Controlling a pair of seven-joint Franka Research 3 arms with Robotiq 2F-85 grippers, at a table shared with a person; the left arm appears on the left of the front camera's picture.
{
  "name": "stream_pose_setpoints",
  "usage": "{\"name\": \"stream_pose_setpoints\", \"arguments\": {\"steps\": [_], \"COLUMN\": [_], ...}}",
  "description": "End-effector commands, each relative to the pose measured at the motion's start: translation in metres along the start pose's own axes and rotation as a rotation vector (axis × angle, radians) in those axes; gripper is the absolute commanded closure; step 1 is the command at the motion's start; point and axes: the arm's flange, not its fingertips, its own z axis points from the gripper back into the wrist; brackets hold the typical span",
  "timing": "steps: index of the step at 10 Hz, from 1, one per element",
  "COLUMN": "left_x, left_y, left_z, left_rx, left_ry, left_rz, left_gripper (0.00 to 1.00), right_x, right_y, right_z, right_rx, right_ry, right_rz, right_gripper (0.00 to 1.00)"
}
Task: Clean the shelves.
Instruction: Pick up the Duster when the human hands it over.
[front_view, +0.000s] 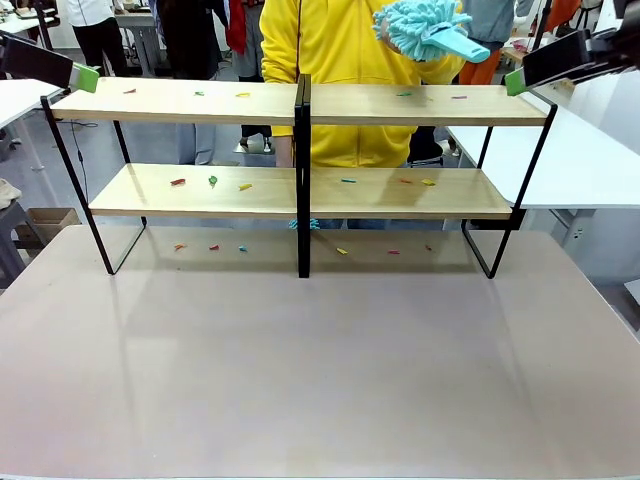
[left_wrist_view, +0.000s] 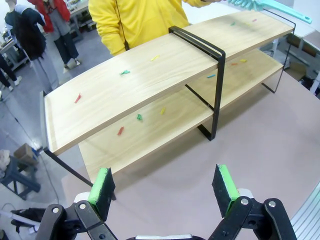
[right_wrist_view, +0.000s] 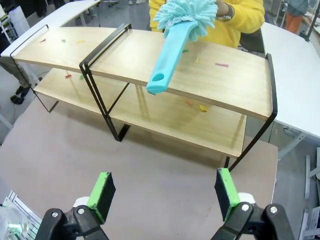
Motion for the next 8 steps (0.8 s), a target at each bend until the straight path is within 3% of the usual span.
{"name": "stream_pose_setpoints", "arguments": {"steps": [1,8], "left_x": [0.0002,0.0002], "left_y": [-0.0003,-0.0003], "left_z": [0.0003,0.0003], "left_rx": [0.000,0.000], "left_ry": [-0.001,-0.001], "left_rz": [-0.011,-0.011], "left_gripper": [0.00,0.00], "right_x": [-0.0001,-0.0001], "right_y": [-0.0002,0.0000], "right_z": [0.0001,-0.0001], "right_rx": [0.005,0.000], "right_ry": [0.002,0.001], "right_rz": [-0.002,0.000], "right_gripper": [0.00,0.00]}}
